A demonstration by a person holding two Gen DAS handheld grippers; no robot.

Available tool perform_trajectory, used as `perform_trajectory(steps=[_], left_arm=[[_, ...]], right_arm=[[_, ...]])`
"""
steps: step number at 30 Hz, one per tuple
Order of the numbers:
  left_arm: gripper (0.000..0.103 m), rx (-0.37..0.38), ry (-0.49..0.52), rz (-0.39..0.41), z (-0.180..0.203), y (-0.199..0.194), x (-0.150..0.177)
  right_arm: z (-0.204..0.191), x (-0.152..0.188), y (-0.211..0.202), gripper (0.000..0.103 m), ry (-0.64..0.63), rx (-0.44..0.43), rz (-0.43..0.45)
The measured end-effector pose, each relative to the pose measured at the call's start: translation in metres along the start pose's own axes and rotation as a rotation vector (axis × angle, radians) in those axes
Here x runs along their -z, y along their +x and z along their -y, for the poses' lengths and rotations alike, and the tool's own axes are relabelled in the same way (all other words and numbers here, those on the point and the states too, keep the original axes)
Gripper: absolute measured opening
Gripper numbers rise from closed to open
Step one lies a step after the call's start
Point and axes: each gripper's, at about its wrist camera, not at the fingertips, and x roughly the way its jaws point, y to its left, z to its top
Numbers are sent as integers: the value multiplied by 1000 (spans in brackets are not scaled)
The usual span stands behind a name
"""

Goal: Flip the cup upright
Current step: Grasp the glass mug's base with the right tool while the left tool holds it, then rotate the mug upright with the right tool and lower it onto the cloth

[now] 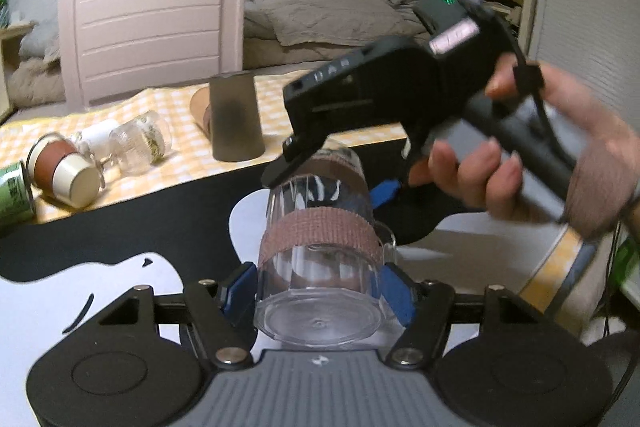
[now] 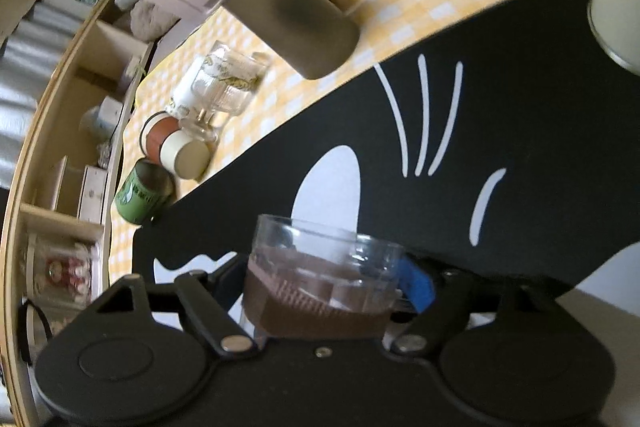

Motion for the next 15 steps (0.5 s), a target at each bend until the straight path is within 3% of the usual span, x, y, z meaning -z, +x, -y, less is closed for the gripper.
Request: perform_trajectory(steps=[9, 15], left_arm=[[69, 24, 55, 19, 10, 3, 4], [70, 52, -42, 17, 0, 6, 5]], right_arm=[[-25, 12, -48, 79, -206, 41, 79], [-53, 37, -77, 79, -422, 103, 125]])
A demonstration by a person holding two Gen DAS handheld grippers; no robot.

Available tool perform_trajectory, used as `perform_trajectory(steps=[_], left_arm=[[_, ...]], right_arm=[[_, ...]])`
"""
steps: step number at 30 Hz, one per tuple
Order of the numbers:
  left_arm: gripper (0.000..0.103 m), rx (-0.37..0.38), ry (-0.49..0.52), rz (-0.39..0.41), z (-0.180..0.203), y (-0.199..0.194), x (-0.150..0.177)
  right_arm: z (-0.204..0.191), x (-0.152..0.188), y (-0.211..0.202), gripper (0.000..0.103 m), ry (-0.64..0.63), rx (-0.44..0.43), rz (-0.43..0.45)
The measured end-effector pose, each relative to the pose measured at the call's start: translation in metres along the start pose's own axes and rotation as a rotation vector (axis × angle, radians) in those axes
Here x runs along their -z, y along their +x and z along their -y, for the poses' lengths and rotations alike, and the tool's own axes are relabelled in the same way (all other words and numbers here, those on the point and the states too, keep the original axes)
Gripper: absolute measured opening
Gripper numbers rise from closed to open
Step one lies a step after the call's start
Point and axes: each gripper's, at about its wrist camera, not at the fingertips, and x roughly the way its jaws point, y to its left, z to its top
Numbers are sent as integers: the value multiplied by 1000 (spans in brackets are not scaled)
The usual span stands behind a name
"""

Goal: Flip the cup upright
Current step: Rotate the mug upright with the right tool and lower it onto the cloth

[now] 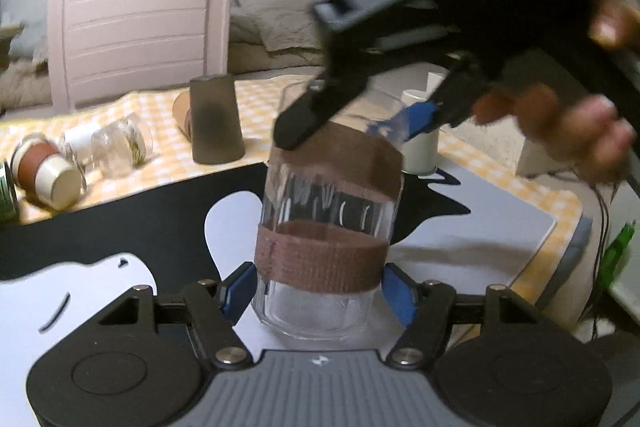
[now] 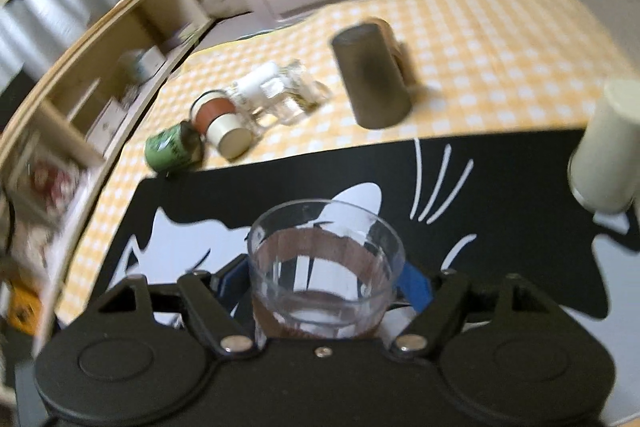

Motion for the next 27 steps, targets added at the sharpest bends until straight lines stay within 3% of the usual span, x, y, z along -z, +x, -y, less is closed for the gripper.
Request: perform_trajectory(steps=[4, 8, 11, 27], left_arm=[[80, 11, -56, 11, -4, -2, 1], [92, -1, -49, 39, -3, -6, 2], [94, -8, -49, 52, -4, -7, 1], [94, -48, -68, 65, -13, -4, -1]], right_arm=[[-18, 10, -10, 79, -145, 47, 23], [-34, 17, -8, 78, -274, 136, 61], [-39, 15, -3, 78, -329, 200, 89], [7, -28, 20, 78, -286, 461, 206]])
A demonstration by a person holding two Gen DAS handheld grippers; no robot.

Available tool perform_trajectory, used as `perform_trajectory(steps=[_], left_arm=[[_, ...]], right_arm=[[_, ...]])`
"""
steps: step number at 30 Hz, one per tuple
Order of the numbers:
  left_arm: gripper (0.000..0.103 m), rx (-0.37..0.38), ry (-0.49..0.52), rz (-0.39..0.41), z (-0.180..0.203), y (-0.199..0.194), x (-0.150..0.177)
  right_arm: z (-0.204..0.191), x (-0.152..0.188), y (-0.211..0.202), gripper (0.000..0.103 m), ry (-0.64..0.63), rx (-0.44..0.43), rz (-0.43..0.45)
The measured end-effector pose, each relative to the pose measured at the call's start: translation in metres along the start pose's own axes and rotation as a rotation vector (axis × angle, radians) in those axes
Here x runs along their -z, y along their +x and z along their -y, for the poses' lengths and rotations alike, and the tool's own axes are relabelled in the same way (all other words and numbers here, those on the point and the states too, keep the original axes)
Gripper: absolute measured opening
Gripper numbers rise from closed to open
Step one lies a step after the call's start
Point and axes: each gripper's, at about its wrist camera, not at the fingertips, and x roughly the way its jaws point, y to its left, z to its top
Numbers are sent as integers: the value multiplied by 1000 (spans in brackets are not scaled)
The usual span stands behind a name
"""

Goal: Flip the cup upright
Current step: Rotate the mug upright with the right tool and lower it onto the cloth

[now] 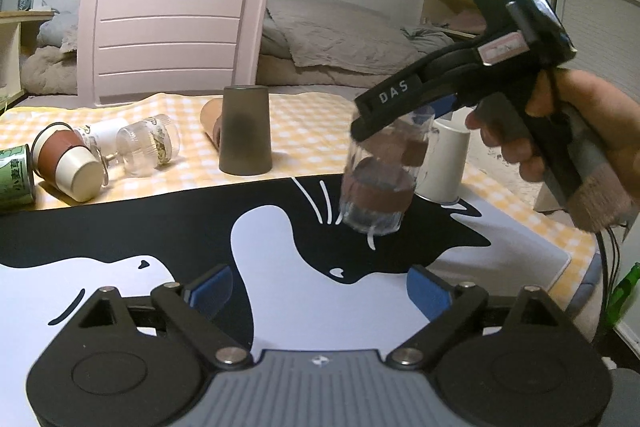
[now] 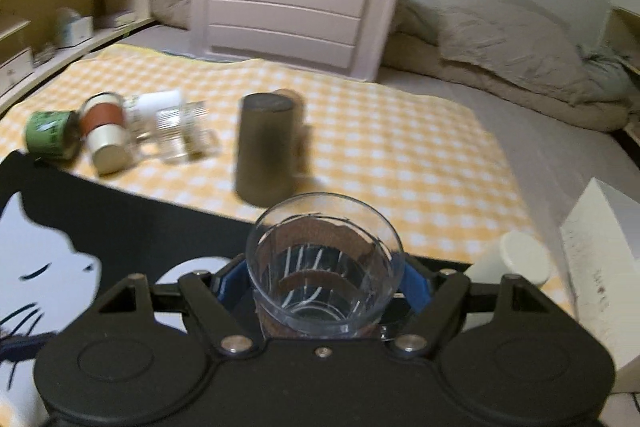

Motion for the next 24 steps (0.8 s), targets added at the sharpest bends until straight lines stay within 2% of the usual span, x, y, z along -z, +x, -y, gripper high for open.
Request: perform_trajectory(steps=[11, 20, 24], left_arm=[[95, -21, -4, 9, -4, 3, 0], [98, -33, -6, 17, -4, 2, -3], [100, -37, 3, 33, -5, 2, -9]], right_arm=[[34, -11, 29, 78, 69, 123, 7], [40, -8, 35, 79, 111, 115, 14], [43, -4, 28, 90, 130, 105, 26]])
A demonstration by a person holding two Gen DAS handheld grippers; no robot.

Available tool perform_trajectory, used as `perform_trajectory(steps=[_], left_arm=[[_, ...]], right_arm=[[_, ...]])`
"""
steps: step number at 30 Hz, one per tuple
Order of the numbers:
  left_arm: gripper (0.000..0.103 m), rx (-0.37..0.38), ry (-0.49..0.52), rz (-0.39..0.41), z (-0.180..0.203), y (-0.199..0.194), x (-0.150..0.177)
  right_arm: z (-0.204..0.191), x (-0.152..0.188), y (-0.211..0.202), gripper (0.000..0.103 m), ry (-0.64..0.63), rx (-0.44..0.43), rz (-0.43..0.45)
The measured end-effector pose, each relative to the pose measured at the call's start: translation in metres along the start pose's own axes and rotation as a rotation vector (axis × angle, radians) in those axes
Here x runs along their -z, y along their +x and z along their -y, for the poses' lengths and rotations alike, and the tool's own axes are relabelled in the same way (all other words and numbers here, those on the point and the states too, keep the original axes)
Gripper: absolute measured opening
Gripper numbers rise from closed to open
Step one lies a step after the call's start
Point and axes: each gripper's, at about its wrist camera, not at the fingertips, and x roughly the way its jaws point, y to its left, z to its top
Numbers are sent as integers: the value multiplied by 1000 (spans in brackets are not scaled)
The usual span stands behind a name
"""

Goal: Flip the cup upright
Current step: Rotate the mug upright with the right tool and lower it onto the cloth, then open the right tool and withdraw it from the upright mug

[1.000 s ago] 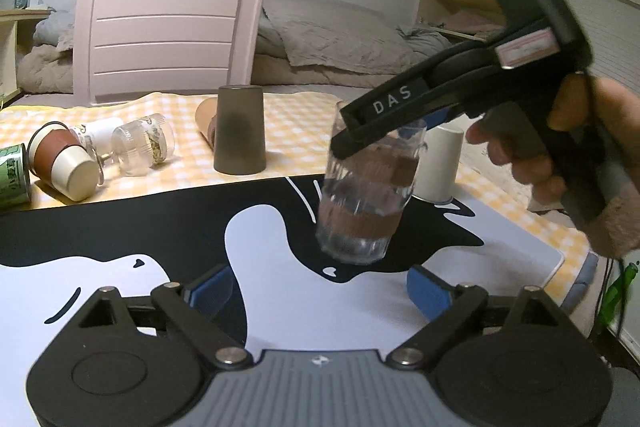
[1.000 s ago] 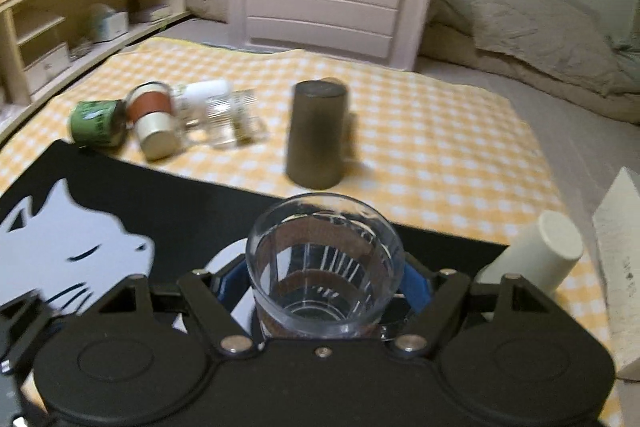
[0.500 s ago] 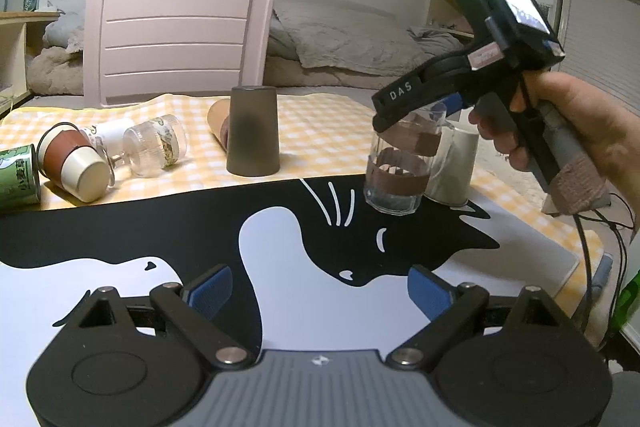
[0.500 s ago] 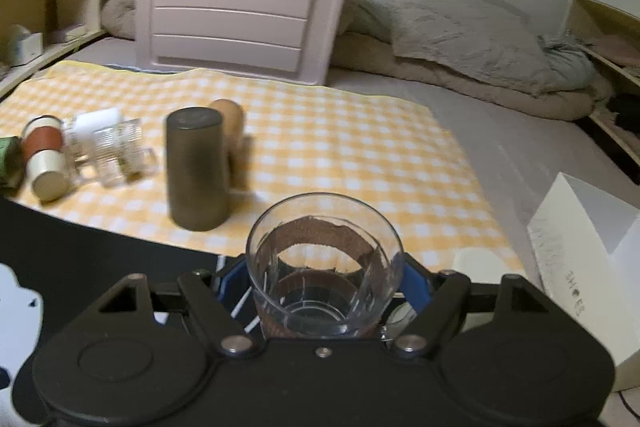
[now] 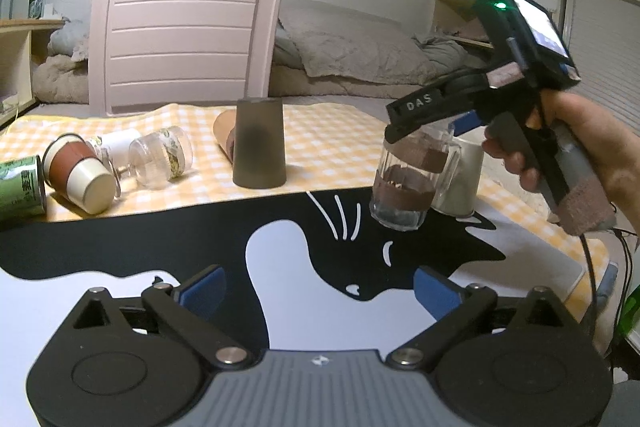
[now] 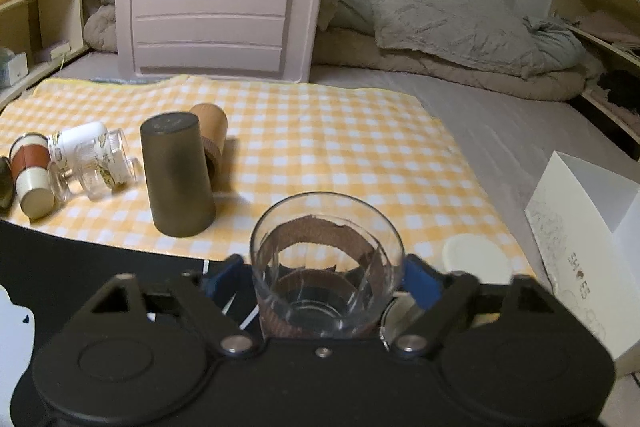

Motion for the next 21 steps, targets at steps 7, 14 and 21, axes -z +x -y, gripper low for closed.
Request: perform_trajectory(steps=[7, 14, 21], left_arm=[[103, -19, 2, 38, -1, -4, -12], [103, -50, -3, 74, -3, -11, -23], [103, -89, 24, 109, 1, -14, -28]], right_arm=[[6, 13, -38, 96, 47, -30, 89], [12, 45, -81, 99, 127, -37, 184], [12, 87, -107, 100, 206, -10, 236]])
